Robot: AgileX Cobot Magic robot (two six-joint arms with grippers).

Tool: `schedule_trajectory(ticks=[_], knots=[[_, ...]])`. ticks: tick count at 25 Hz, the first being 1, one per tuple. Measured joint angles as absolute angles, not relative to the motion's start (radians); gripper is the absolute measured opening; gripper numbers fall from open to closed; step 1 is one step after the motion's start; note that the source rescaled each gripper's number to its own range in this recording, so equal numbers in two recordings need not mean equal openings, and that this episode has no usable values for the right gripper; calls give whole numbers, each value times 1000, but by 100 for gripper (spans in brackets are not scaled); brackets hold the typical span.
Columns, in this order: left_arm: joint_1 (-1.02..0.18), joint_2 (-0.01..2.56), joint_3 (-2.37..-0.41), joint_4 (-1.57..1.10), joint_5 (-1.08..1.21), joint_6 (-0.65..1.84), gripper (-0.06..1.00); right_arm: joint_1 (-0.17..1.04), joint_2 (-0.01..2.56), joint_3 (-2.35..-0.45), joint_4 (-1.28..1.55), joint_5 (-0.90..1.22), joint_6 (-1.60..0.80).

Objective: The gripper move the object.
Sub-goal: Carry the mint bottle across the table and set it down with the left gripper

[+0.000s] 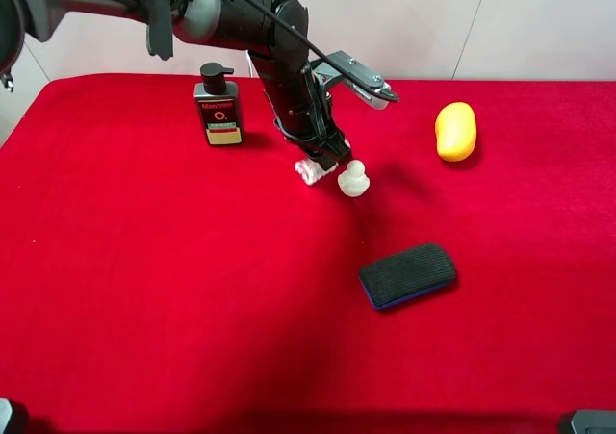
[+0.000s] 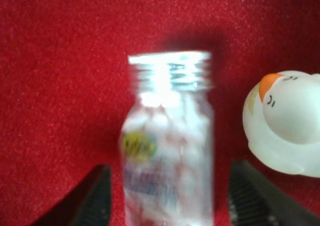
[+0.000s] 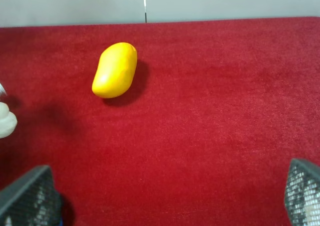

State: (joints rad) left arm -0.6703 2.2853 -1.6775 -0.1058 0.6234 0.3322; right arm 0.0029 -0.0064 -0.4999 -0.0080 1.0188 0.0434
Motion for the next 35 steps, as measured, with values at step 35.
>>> schedule_trajectory(ticks=[35], knots=[[-670, 2153, -1682, -106, 824, 326, 53, 3, -6, -500, -8, 1019, 43]])
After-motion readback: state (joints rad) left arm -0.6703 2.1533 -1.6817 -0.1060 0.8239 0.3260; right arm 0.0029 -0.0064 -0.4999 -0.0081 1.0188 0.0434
